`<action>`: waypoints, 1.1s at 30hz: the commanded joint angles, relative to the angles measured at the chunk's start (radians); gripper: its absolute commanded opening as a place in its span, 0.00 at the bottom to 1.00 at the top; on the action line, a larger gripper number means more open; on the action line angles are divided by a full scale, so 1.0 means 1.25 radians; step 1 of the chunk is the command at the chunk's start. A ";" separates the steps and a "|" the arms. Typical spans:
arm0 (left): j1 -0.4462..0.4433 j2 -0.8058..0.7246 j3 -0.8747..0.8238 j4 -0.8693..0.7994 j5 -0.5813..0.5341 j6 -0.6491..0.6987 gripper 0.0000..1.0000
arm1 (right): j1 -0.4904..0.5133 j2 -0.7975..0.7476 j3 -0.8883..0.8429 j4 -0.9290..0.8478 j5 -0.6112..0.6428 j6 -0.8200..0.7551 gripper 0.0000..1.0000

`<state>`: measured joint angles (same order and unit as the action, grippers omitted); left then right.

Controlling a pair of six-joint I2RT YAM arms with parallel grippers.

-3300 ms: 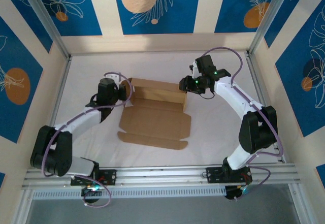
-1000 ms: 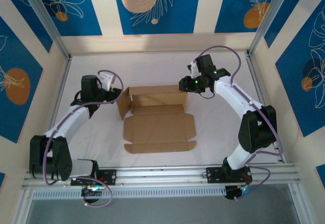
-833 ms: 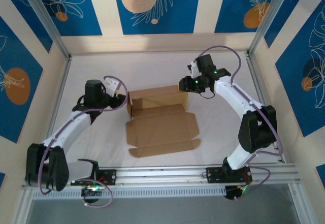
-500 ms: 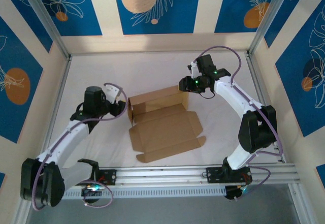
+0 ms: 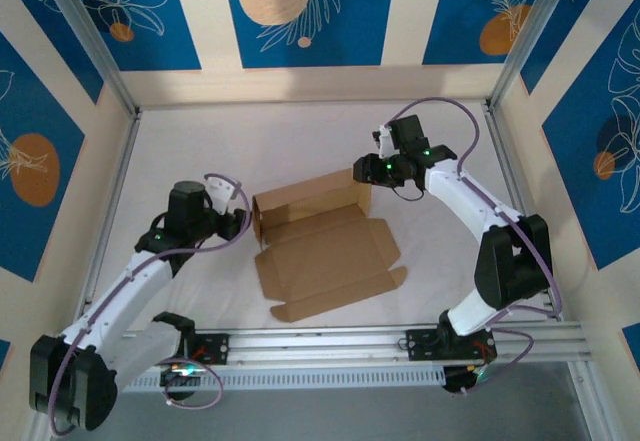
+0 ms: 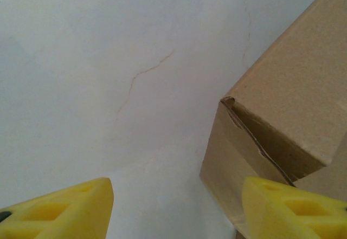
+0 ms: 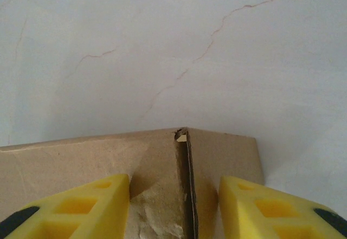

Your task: Fold the paper box

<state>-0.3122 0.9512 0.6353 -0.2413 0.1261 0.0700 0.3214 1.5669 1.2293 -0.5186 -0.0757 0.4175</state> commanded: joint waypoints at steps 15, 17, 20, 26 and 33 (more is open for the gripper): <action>-0.026 0.023 -0.015 0.018 0.073 0.116 0.69 | -0.081 -0.075 -0.119 -0.014 0.036 0.097 0.47; -0.034 0.013 -0.027 0.027 0.098 0.142 0.69 | -0.086 -0.072 -0.116 -0.016 0.028 0.098 0.48; -0.054 0.001 -0.044 0.042 0.135 0.159 0.70 | -0.090 -0.069 -0.111 -0.018 0.023 0.096 0.48; -0.088 0.030 -0.037 0.077 0.131 0.156 0.71 | -0.092 -0.070 -0.108 -0.013 0.010 0.100 0.48; -0.173 0.081 -0.006 0.084 0.090 0.163 0.73 | -0.090 -0.073 -0.114 -0.011 0.010 0.104 0.48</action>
<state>-0.4896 1.0382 0.5961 -0.1520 0.2512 0.2466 0.2146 1.4685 1.1122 -0.4671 -0.0799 0.5331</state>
